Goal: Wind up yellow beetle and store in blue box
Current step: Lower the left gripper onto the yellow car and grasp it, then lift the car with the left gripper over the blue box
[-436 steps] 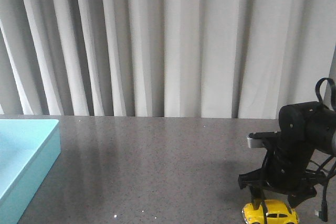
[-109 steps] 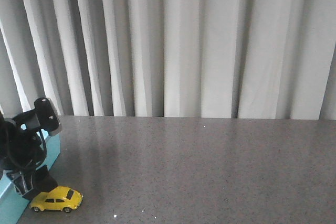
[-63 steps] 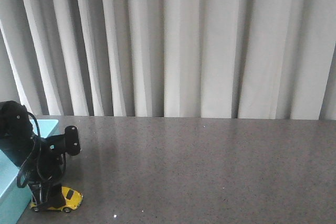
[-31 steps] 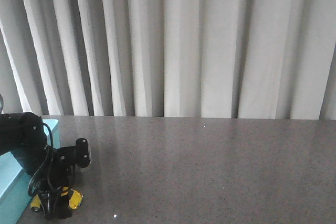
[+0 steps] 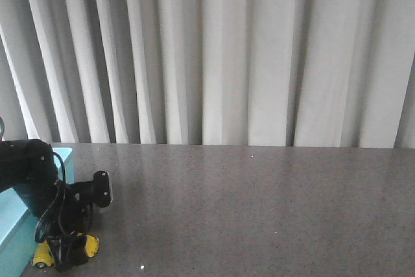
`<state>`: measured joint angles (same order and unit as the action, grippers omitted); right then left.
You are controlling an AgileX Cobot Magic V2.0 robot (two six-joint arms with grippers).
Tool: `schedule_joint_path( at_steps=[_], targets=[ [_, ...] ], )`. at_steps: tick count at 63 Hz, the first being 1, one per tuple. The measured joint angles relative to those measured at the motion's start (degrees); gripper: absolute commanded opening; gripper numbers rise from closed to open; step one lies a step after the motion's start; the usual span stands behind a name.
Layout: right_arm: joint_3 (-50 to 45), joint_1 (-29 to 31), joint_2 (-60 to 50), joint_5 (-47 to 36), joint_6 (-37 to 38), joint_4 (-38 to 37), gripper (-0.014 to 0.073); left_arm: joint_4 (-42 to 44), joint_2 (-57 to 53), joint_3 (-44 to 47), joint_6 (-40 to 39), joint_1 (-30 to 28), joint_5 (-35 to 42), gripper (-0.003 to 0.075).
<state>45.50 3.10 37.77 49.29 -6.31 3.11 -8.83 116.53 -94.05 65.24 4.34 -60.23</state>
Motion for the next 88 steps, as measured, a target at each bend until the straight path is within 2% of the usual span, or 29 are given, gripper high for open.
schedule_joint_path(
  at_steps=[17, 43, 53, 70, 78, 88],
  targets=[
    [0.0, 0.0, 0.0, 0.0, 0.0, 0.06, 0.0558, -4.91, -2.2, 0.06, 0.0, 0.0, -0.55, 0.0262],
    [0.0, 0.0, 0.0, 0.0, 0.0, 0.12, 0.0558, -14.89, -16.05, 0.06, -3.21, 0.0, 0.69, 0.0262],
    [0.0, 0.0, 0.0, 0.0, 0.0, 0.12, 0.0558, -9.63, -21.19, 0.06, -12.25, 0.0, 3.01, 0.0262],
    [0.0, 0.0, 0.0, 0.0, 0.0, 0.12, 0.0558, 8.83, -24.72, 0.06, -33.85, -0.77, 5.53, 0.0262],
    [0.0, 0.0, 0.0, 0.0, 0.0, 0.12, 0.0558, 10.46, -24.67, 0.06, -38.47, -4.48, 5.53, 0.0262],
    [0.0, 0.0, 0.0, 0.0, 0.0, 0.12, 0.0558, 8.08, -24.0, 0.06, -39.85, -10.43, 5.57, 0.0262]
  ],
)
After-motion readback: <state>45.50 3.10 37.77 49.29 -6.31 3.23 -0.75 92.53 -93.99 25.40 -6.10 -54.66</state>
